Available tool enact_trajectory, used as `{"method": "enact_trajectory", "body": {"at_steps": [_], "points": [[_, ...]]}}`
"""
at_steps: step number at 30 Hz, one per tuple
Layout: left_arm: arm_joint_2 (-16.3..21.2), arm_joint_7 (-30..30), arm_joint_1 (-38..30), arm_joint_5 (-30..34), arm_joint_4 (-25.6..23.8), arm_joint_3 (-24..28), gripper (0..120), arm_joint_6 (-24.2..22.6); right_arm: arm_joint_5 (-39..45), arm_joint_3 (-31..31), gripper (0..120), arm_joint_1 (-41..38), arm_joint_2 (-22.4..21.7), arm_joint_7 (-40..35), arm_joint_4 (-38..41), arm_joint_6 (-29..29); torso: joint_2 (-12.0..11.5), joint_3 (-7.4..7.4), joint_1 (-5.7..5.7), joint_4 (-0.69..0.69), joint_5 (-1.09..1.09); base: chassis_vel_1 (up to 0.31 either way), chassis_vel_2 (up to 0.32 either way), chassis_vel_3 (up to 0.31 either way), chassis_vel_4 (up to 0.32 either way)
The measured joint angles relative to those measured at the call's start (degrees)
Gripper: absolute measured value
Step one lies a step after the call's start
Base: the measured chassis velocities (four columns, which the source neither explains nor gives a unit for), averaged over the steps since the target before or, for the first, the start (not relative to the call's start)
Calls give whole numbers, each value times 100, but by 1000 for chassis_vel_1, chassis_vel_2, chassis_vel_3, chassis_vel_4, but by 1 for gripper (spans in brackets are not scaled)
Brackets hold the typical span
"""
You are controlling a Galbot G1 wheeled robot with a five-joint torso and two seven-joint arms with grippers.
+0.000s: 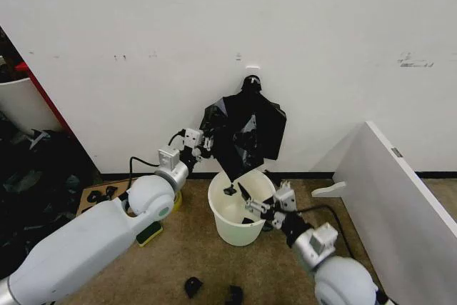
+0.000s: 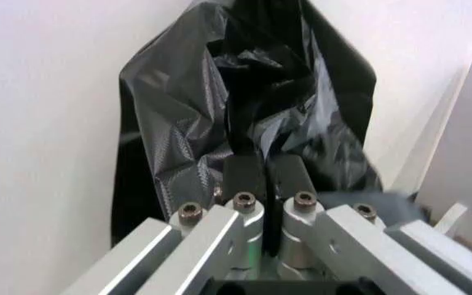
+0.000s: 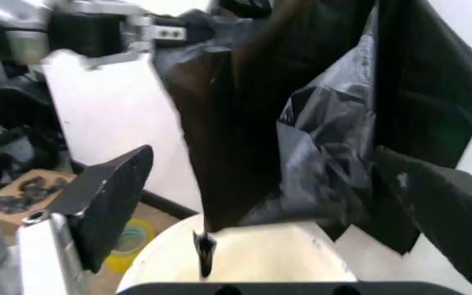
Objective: Place the garbage bag over the trash bin.
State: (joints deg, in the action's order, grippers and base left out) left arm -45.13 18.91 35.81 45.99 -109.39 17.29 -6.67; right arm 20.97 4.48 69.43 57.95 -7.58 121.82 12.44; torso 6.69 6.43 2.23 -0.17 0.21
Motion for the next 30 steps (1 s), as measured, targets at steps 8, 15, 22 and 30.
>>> {"method": "enact_trajectory", "body": {"at_steps": [8,15,22,30], "points": [[94,-14,44,-33,-44,25,0,4,74,-823,99,-1484,-31,-163,-947,304,0,0,0,1,-1,0,0,0,0],[70,-34,131,-128,-38,-25,0,14,-248,-1114,79,-2032,2,-183,-1675,276,0,1,0,0,-1,0,0,0,0],[45,-49,221,-193,-22,-25,0,32,-124,-1535,52,-2627,3,-234,-1990,643,0,0,0,2,-2,0,0,0,0],[89,-44,277,-192,-112,-152,0,32,274,-1802,22,-2963,-34,-573,-1859,1677,0,0,0,2,-2,0,0,0,0]]}}
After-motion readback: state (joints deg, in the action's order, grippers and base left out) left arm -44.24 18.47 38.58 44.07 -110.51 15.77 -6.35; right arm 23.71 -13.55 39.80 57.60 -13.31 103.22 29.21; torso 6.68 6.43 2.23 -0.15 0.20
